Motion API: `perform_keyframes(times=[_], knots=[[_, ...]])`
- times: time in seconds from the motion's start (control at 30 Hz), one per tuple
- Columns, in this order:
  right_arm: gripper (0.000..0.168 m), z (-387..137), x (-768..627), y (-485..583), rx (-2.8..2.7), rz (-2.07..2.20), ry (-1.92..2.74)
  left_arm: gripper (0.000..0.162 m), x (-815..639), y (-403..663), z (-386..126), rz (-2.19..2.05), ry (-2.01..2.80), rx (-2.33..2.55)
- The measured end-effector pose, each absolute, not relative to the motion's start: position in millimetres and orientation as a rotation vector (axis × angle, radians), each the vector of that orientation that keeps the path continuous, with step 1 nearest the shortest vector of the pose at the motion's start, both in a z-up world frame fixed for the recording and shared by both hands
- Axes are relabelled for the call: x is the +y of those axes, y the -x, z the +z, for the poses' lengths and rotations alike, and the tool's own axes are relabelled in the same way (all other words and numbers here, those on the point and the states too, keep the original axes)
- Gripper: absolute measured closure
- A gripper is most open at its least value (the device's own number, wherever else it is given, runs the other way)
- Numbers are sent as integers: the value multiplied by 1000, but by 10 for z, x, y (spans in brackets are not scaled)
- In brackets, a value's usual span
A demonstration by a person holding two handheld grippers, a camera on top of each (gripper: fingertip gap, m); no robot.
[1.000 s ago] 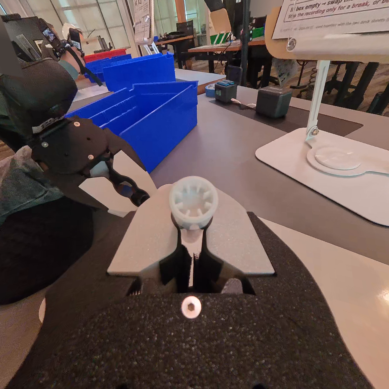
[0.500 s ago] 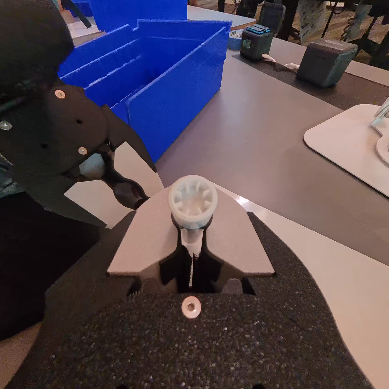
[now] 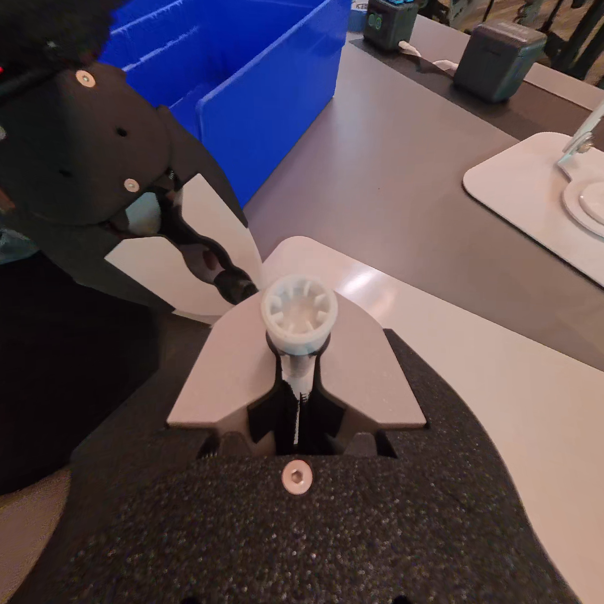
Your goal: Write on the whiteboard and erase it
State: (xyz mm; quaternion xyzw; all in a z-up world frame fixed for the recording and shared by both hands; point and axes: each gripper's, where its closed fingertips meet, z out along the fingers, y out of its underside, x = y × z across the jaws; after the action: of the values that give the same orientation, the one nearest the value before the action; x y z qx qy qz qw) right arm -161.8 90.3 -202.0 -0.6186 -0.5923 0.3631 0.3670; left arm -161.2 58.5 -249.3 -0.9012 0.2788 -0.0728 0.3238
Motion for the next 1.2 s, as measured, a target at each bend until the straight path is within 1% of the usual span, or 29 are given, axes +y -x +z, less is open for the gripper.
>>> perform_keyframes(times=[0.13,0.3,0.53,0.67,0.87,1.2], knots=[[154,-2005,1051,1742,-1484,929,1569,147,587,1606,-2494,-199,2361,736],[155,-1995,897,1918,-1507,996,1524,147,588,1602,-2494,-200,2359,739],[155,-1737,1013,1871,-1401,1076,1462,147,587,1589,-2495,-212,2357,741],[155,-1820,954,1928,-1390,1200,1493,147,588,1590,-2496,-213,2356,740],[155,-1884,926,1961,-1412,1208,1501,147,590,1590,-2496,-214,2357,740],[155,-1979,1061,1862,-1433,1043,1557,146,590,1592,-2498,-216,2357,740]])
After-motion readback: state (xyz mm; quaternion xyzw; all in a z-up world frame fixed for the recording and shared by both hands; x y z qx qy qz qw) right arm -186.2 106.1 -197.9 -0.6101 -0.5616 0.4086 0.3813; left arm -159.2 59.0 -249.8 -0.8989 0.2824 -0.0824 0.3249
